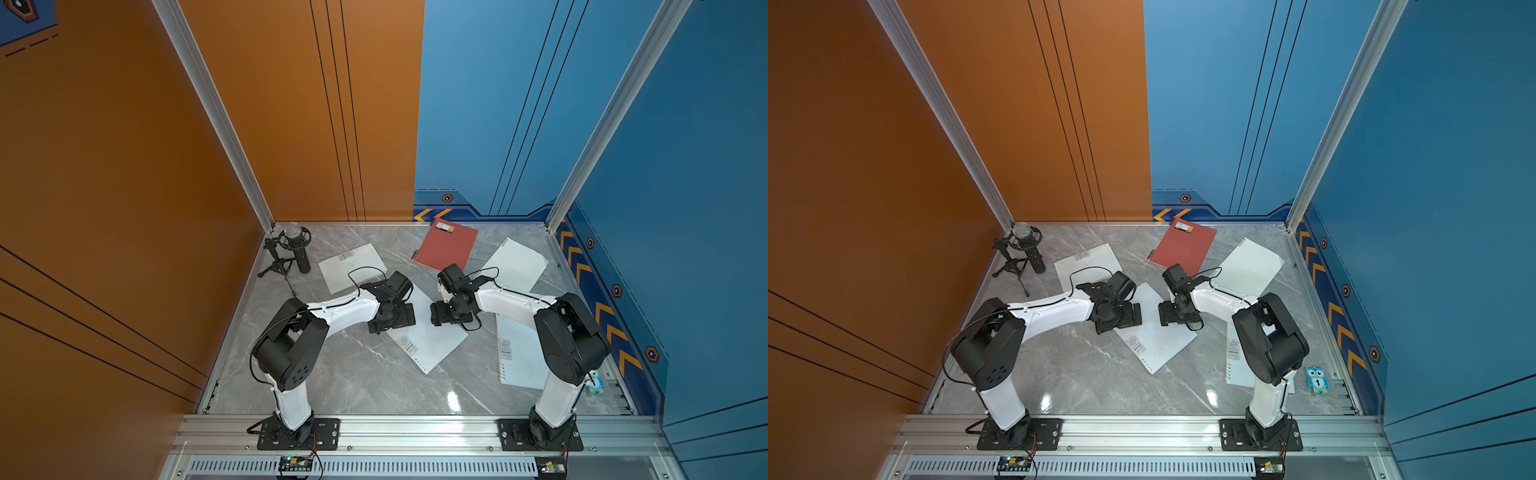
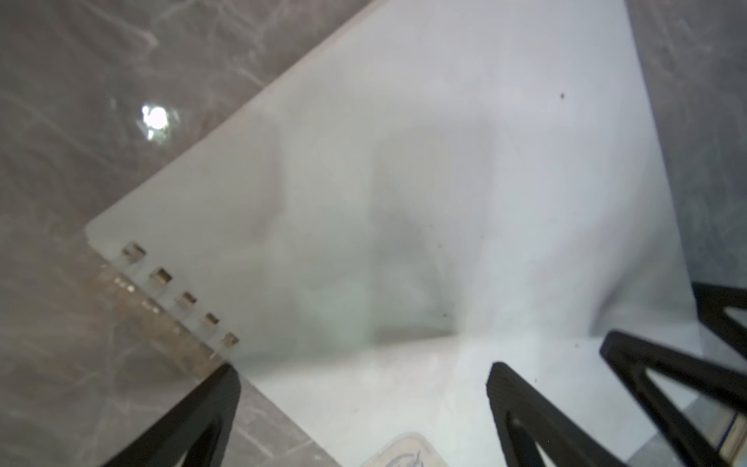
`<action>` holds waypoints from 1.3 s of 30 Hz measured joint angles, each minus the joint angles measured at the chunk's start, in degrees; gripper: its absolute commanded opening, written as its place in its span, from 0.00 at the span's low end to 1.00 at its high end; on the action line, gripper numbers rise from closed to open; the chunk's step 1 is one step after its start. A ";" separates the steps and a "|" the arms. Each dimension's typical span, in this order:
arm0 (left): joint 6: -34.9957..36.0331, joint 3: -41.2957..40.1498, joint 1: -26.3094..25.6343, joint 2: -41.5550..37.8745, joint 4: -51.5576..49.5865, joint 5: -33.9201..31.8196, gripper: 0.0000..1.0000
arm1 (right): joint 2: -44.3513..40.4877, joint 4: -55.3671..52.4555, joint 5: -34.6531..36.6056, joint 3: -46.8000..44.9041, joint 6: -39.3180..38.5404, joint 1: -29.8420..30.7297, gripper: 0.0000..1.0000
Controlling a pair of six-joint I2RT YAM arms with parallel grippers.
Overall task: Tear off pages from different notebooks
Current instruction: Adjust the notebook at the center of the board, then open the notebook at the center of the board.
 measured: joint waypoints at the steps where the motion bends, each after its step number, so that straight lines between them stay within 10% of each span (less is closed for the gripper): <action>1: 0.63 2.01 0.42 1.99 -0.04 -0.09 0.98 | -1.07 0.04 0.13 -0.98 0.31 1.05 0.77; 10: 5.05 11.21 4.59 8.37 0.50 1.14 0.98 | -7.13 -0.04 1.60 -4.96 5.57 10.75 0.78; 39: 5.18 3.06 6.82 2.01 0.85 5.20 0.98 | -5.42 13.66 -1.79 -9.75 16.41 5.09 0.67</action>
